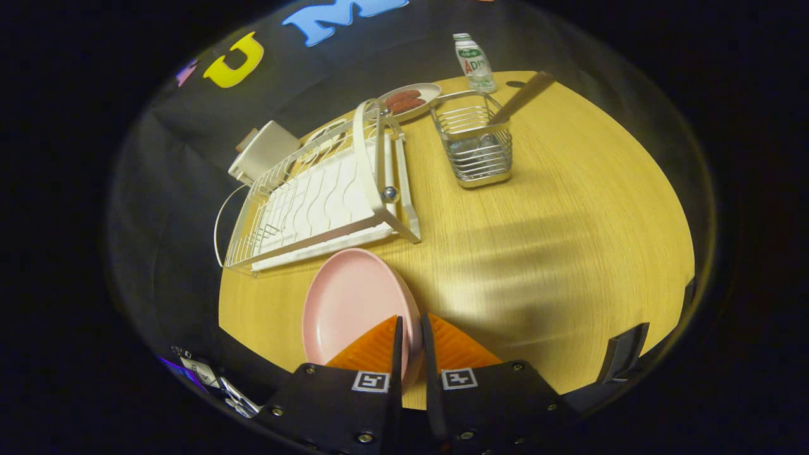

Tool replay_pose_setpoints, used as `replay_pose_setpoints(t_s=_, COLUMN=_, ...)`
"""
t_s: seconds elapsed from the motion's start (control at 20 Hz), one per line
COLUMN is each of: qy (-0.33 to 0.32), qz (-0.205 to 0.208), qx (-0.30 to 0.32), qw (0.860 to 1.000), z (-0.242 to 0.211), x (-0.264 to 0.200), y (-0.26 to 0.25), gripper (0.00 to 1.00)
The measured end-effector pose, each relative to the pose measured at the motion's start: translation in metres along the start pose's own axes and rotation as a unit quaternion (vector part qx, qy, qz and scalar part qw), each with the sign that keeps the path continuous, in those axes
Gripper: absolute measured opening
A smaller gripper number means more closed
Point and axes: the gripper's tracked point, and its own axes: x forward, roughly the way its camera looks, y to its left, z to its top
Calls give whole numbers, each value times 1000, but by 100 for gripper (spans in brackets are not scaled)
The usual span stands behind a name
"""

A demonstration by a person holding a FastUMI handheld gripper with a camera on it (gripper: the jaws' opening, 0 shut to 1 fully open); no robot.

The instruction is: Take the plate from the dish rack, then take the spoon from the basket and place it into the plate.

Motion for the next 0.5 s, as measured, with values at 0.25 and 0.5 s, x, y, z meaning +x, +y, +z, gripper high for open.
replay_pose_setpoints(t_s=0.25, qy=-43, qz=-5, qx=7, qw=999, z=15, x=-10, y=-16, gripper=17)
replay_pose_setpoints(t_s=0.5, qy=-109, qz=-25, qx=-49, qw=993, z=38, x=-36, y=-24, gripper=17)
